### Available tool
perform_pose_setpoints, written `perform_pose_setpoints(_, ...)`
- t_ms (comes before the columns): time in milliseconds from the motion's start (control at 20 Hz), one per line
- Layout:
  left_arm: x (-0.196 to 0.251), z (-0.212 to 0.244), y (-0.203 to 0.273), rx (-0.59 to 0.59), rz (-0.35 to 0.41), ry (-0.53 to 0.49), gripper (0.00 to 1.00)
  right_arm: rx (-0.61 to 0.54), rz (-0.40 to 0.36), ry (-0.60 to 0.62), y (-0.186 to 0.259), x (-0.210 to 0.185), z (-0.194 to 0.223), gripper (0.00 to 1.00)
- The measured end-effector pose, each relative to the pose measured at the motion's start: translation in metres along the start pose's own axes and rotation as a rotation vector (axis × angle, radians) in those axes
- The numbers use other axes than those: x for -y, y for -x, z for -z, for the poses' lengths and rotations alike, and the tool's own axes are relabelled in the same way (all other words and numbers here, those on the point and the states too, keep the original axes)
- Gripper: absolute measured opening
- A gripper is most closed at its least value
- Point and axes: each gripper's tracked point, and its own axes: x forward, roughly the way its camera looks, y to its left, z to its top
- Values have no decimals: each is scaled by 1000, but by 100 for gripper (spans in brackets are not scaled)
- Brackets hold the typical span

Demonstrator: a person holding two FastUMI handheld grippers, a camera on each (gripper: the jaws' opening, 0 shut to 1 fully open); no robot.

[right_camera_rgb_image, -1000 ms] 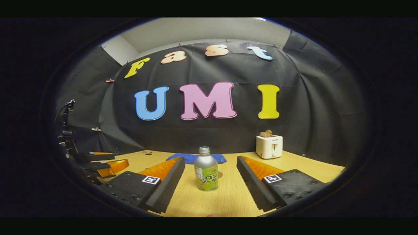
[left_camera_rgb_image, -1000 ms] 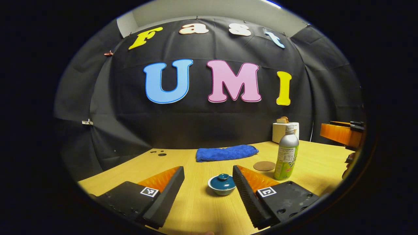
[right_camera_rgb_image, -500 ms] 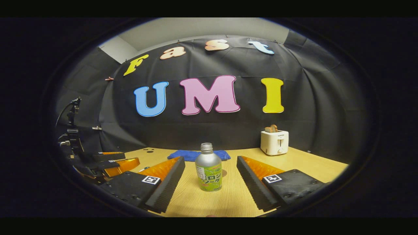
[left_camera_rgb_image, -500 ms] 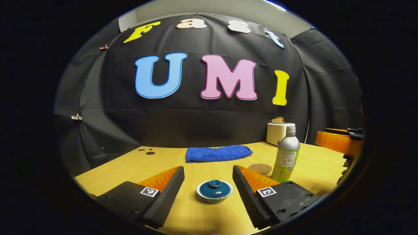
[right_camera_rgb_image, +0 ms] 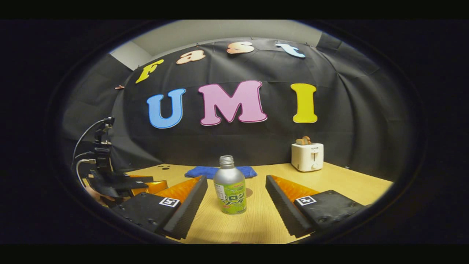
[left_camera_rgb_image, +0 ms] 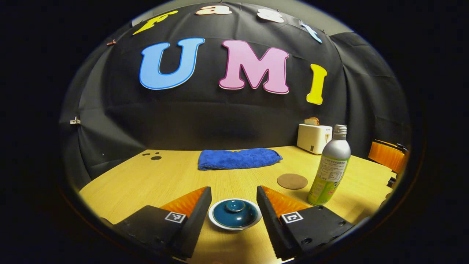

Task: Open the teacup lid with one hand, grasp the water bottle and pour water into the teacup with the other hand; after pouring, place the water bottle on the coaster and then close the teacup lid.

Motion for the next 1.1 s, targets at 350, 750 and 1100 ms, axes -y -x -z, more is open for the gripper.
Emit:
perform_pose_setpoints(350, 5, 20, -17, -73, 7, 5, 54, -21, -4, 7, -11, 5, 13, 99)
perform_pose_setpoints(750, 4, 16, -20, -52, -7, 0, 31, -50, -45, -1, -25, -6, 27, 99)
perform_pose_setpoints(1100, 4, -16, -11, 39, -19, -53, 29, -70, -54, 11, -43, -7, 35, 99)
